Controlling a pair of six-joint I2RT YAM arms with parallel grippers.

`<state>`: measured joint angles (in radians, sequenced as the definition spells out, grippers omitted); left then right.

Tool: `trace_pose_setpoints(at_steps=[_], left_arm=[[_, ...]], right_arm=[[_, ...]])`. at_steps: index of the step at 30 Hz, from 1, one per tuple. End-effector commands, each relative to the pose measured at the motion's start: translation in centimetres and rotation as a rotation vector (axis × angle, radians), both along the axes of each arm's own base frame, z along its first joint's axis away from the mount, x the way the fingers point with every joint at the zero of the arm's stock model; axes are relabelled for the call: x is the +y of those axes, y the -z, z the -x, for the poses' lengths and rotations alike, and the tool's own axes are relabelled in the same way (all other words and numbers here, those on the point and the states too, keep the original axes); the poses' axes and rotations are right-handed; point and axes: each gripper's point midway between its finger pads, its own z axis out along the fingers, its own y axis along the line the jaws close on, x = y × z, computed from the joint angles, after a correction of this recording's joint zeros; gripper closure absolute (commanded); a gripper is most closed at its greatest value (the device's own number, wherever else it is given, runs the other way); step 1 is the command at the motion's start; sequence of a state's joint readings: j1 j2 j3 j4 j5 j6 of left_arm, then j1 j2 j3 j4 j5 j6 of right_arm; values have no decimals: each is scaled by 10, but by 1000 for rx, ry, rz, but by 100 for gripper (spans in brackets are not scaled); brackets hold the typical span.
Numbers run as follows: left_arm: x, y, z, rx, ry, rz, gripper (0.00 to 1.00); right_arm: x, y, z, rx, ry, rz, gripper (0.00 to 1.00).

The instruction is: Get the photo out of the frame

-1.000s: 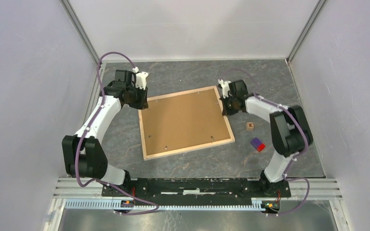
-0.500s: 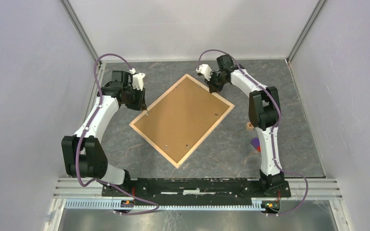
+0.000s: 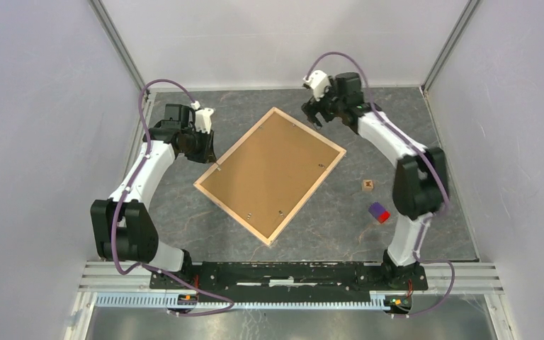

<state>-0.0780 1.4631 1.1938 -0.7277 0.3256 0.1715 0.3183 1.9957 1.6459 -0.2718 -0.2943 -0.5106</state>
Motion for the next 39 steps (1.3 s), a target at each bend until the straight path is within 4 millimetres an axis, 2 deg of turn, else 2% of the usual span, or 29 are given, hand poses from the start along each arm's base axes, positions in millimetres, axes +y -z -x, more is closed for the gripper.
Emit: trace_pose_setpoints(at_steps=[1, 3, 6, 10, 14, 19, 29, 31, 35, 37, 39], left_arm=[[-3, -17, -9, -45, 4, 26, 98], [-3, -18, -9, -46, 1, 28, 98], [-3, -20, -9, -48, -7, 37, 98], [-4, -20, -5, -41, -9, 44, 98], [-3, -21, 1, -42, -6, 39, 98], [1, -26, 6, -64, 0, 18, 98], [1, -24, 14, -75, 3, 23, 98], [-1, -23, 13, -75, 6, 28, 98], [3, -23, 15, -88, 24, 2, 98], [4, -22, 16, -89, 36, -9, 98], [4, -20, 18, -84, 45, -12, 98]], right_arm=[[-41, -75, 28, -109, 385, -264, 2], [-50, -55, 54, -1, 432, -295, 2], [-40, -18, 99, 228, 421, -355, 2], [-33, 40, 155, 521, 547, -462, 4], [-32, 79, 183, 651, 658, -487, 6], [-31, 96, 189, 695, 744, -460, 9], [-18, 134, 194, 743, 842, -341, 25], [-24, 144, 196, 735, 874, -297, 32], [-54, 156, 196, 704, 948, -188, 46], [-67, 156, 186, 694, 964, -181, 57], [-72, 149, 168, 663, 957, -185, 69]])
